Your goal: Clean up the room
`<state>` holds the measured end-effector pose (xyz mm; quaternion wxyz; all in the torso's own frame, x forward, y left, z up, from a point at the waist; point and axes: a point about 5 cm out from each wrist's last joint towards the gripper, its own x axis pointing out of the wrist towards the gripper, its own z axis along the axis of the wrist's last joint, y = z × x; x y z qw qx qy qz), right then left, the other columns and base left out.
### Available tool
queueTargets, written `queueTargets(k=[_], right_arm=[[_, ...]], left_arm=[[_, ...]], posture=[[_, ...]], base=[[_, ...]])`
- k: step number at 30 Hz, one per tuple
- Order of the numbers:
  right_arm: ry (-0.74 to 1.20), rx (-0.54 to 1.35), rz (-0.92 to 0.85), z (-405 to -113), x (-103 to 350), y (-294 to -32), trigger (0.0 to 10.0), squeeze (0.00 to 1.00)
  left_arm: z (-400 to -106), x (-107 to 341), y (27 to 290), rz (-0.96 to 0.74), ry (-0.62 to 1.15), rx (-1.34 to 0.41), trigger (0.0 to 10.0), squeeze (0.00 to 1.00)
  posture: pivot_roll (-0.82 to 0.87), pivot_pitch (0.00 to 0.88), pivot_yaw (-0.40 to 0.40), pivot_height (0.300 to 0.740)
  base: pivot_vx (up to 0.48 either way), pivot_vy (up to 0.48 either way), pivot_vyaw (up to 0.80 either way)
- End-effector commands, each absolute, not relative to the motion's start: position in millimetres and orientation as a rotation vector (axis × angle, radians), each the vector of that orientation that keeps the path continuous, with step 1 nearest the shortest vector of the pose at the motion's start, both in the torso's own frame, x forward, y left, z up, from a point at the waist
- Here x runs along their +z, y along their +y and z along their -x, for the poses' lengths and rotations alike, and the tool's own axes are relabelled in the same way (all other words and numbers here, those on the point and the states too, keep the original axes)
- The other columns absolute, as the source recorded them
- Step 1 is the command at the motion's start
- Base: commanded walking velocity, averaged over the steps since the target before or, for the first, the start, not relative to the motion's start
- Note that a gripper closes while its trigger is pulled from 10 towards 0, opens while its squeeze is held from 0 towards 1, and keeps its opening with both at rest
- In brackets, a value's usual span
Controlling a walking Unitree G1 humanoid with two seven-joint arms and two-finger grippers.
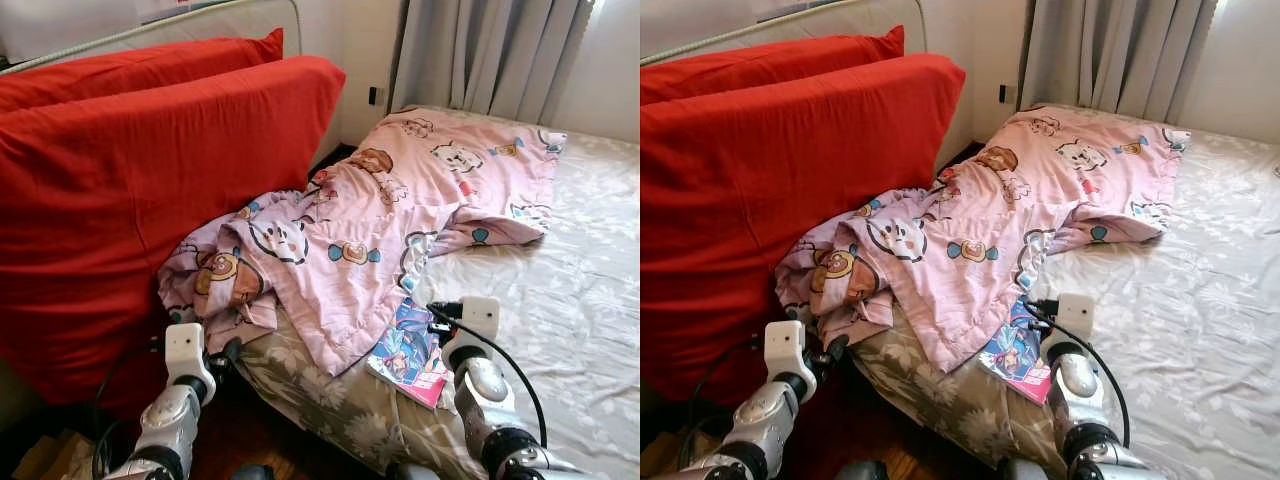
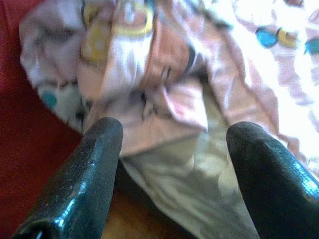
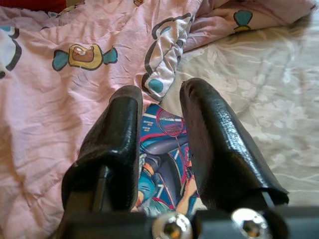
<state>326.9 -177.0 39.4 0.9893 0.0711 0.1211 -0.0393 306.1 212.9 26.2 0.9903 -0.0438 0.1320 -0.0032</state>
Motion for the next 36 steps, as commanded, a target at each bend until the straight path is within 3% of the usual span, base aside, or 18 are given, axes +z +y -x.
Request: queueTargets(k=[1, 13, 25, 26, 27, 36], right_arm=[[0.267, -0.085, -0.149, -328, 38, -178, 10.0, 0.0], [0.363, -0.135, -0.158, -313, 20, -189, 10.0, 0.0], [0.46, -0.221, -0.191, -293, -1, -199, 10.0, 0.0], [0.472, -0.231, -0.199, -292, -3, -200, 10.0, 0.37], [0.473, -0.229, -0.201, -291, -3, -200, 10.0, 1.0], [0.474, -0.262, -0.221, -286, -7, -204, 10.0, 1.0]], left_arm=[[-312, 37, 216, 0.049, 0.215, -0.028, 10.0, 0.0], [-307, 54, 204, 0.022, 0.005, -0.076, 10.0, 0.0], [-286, 50, 197, 0.018, -0.007, -0.078, 10.0, 0.0], [-284, 50, 195, 0.019, -0.003, -0.085, 10.0, 0.0], [-283, 50, 193, 0.018, 0.003, -0.091, 10.0, 0.0], [-276, 48, 183, 0.015, 0.03, -0.126, 10.0, 0.0]], posture=[[0.01, 0.022, 0.023, 0.62], [0.05, 0.053, 0.009, 0.62], [0.07, 0.094, 0.011, 0.62], [0.07, 0.102, 0.011, 0.62], [0.07, 0.111, 0.012, 0.62], [0.07, 0.178, 0.035, 0.62]], base=[[0.0, 0.0, 0.0], [0.0, 0.0, 0.0], [0.0, 0.0, 0.0], [0.0, 0.0, 0.0], [0.0, 0.0, 0.0], [0.0, 0.0, 0.0]])
